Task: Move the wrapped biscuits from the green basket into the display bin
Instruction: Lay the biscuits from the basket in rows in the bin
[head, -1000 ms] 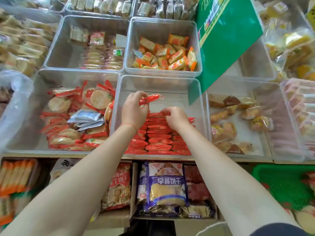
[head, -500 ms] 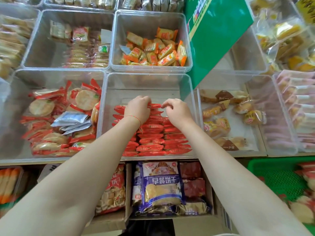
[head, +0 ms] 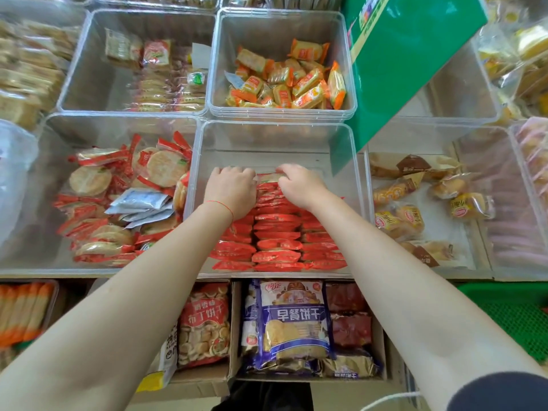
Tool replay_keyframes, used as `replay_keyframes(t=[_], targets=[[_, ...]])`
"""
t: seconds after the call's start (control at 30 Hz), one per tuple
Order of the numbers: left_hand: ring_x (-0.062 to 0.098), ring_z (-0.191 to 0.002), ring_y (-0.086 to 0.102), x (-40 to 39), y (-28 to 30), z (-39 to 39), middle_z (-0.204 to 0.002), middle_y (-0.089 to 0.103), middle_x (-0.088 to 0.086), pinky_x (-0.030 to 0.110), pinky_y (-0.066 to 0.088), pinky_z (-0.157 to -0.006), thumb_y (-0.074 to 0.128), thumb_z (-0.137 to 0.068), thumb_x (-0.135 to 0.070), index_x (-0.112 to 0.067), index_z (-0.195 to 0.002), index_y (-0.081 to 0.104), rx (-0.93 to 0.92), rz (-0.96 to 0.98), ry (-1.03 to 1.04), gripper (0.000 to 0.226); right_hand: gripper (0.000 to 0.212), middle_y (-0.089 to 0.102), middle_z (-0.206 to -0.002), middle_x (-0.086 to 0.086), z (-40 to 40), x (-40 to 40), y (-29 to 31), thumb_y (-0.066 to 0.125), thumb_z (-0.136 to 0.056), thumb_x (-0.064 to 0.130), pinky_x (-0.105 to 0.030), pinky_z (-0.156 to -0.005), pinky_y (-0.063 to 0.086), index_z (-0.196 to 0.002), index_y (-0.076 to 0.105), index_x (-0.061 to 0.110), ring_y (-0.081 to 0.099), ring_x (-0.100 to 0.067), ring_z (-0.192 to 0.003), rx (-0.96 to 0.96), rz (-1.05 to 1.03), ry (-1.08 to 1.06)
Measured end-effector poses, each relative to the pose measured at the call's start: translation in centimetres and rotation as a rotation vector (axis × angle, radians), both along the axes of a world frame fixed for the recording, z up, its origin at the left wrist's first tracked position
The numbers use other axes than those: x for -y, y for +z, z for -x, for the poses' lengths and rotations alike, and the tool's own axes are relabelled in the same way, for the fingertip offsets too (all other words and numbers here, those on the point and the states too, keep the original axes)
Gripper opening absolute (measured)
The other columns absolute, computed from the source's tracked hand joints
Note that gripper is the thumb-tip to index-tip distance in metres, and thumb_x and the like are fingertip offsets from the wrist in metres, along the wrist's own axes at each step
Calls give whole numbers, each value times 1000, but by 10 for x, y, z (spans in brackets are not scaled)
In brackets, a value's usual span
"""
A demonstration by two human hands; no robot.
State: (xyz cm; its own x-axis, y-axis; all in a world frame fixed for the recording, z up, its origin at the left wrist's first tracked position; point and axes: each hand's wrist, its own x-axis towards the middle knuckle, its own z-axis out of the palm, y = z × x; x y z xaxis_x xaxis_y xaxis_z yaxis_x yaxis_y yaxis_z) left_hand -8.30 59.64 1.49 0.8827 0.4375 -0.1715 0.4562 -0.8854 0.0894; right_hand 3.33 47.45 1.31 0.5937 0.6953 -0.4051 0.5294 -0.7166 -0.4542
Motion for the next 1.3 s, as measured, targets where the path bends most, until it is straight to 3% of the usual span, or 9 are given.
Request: replay_keyframes(t=[0.13, 0.33, 0.6, 0.77, 0.97, 1.1, 1.2, 1.3], targets=[[29, -116, 50, -22, 10, 8, -112, 62, 9, 49, 16, -114, 38, -93, -25, -14, -108, 62, -9, -235, -81, 30, 49, 54, -139, -14, 6, -24, -4, 27, -98, 39, -46, -105, 32, -129, 58, 17, 48, -31, -129, 124, 184, 165], [26, -120, 49, -31, 9, 22, -112, 62, 6, 53, -4, -117, 36, -91, -28, -16, -113, 62, -15, -204, -72, 36, 57, 37, -152, -18, 10, -46, -5, 21, -99, 44, -52, -112, 21, -142, 50, 22, 31, -32, -140, 116, 361, 197], [22, -110, 54, -30, 12, 23, -99, 66, 1, 51, -6, -118, 32, -86, -34, -19, -104, 66, 23, -140, -52, 41, 59, 51, -144, -13, 9, -49, 0, 21, -97, 46, -43, -104, 33, -132, 58, 16, 45, -30, -132, 18, 390, 151], [24, -105, 56, -30, 15, 22, -96, 68, 3, 53, -7, -118, 34, -86, -34, -18, -101, 68, 20, -128, -46, 39, 47, 59, -133, -12, 10, -40, 2, 24, -96, 41, -42, -98, 34, -116, 63, 22, 51, -28, -123, 88, 283, 130], [22, -112, 54, -32, 15, 24, -104, 67, 2, 48, -4, -118, 39, -89, -34, -20, -109, 66, 140, -44, -29, 36, 46, 57, -133, -11, 20, -17, 9, 33, -95, 39, -44, -105, 29, -130, 56, 20, 48, -29, -124, 209, 133, 49], [27, -113, 54, -19, 22, 35, -103, 67, 6, 46, 9, -117, 46, -86, -36, -17, -109, 69, 243, 19, 15, 37, 38, 58, -124, -8, 41, 9, 32, 41, -94, 29, -42, -100, 34, -125, 59, 17, 49, -27, -118, 331, -66, -30], [31, -92, 62, 24, 39, 44, -89, 70, 6, 39, 31, -95, 44, -82, -38, -16, -92, 71, 371, 101, 43, 36, 24, 62, -105, -6, 66, 42, 56, 47, -92, 21, -36, -82, 43, -106, 66, 14, 56, -25, -98, 328, -239, -158], [29, -77, 62, 77, 66, 54, -79, 69, 4, 35, 33, -75, 48, -88, -35, -17, -73, 57, 398, 212, 55, 25, 20, 65, -86, -3, 86, 88, 82, 47, -93, 18, -29, -63, 41, -93, 67, 15, 58, -21, -78, 185, -242, -260]])
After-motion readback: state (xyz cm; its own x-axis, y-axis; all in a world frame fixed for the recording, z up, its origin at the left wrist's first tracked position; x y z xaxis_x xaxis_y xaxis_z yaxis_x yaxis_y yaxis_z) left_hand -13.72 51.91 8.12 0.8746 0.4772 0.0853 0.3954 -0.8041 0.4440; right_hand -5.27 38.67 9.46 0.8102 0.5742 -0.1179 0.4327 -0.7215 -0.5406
